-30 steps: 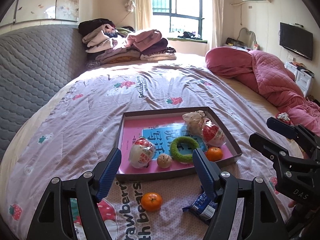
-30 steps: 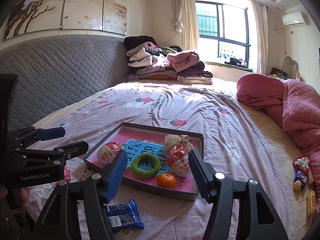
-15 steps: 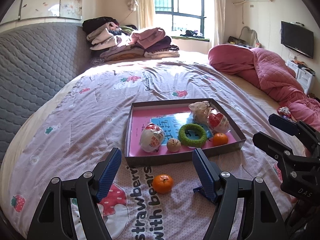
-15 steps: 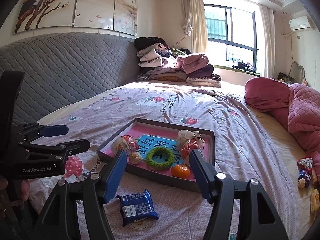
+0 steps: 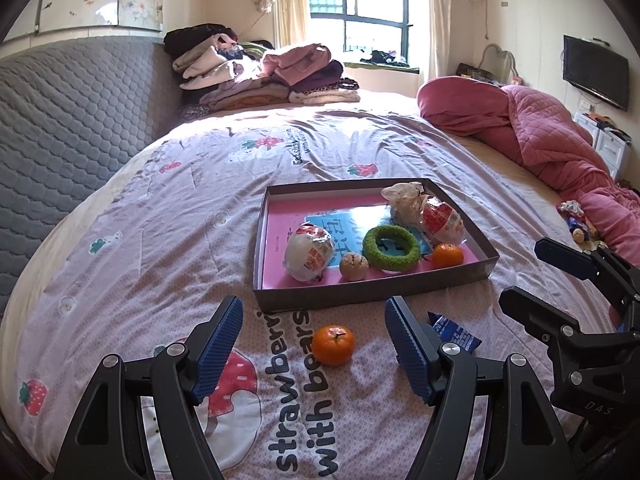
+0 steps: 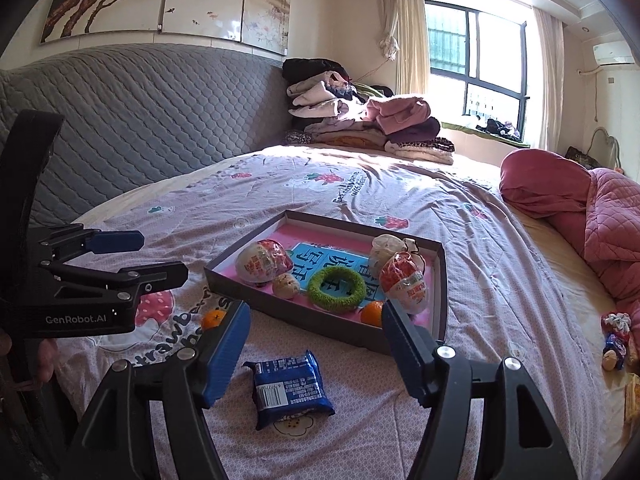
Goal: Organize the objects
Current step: 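Move left tool toward the loose tangerine while right tool approaches the blue snack packet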
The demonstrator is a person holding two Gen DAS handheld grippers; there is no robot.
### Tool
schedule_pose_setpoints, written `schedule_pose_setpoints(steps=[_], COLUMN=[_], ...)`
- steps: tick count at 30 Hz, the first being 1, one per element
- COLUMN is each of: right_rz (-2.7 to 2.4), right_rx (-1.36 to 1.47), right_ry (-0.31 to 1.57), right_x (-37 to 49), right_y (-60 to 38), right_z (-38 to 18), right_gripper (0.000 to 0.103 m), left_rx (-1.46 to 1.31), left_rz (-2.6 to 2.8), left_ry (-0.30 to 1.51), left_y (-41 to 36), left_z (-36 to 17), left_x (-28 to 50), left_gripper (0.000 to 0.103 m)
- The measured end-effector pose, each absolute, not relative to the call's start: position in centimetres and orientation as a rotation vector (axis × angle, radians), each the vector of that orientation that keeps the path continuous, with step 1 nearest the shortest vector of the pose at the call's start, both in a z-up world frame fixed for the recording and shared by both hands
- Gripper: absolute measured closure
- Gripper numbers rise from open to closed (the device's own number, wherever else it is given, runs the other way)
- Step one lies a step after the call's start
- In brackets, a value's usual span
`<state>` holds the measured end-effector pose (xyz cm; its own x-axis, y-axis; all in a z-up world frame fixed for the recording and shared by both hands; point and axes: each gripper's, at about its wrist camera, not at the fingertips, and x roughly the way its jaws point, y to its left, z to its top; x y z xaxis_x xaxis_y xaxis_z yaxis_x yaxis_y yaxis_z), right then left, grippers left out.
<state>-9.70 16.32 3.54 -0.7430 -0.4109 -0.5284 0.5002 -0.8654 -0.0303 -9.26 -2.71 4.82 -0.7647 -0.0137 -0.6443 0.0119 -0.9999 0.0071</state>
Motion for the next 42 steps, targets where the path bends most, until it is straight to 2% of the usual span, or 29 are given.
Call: schedule_pose_setpoints(steps=[42], right_rz=[-2.427], right_rx=[0.920], right_ry=[0.354], right_x=[-9.5], right_y=[14.5], right_z=[-2.7], right_gripper=[0.036], left_rx=[1.336], left_rz=[-2.875], left_ry=[-0.050], left_y=[-2.7], left_z=[-2.2], left_x=[-10.0], left_gripper=[0.028])
